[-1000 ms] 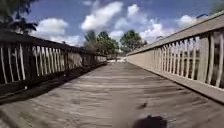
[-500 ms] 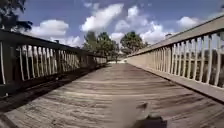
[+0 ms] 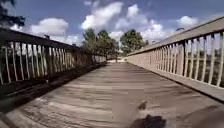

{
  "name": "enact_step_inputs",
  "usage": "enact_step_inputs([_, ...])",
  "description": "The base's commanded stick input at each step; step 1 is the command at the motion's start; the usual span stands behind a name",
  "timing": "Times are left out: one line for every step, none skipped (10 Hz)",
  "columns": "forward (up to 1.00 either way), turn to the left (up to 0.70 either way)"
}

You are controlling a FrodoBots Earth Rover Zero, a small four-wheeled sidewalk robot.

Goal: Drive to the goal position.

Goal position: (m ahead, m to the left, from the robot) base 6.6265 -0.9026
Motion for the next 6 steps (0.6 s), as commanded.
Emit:
enact_step_inputs([0.85,0.0])
enact_step_inputs([0.85,0.0])
enact_step_inputs([0.85,0.0])
enact_step_inputs([0.85,0.0])
enact_step_inputs([0.85,0.0])
enact_step_inputs([0.85,0.0])
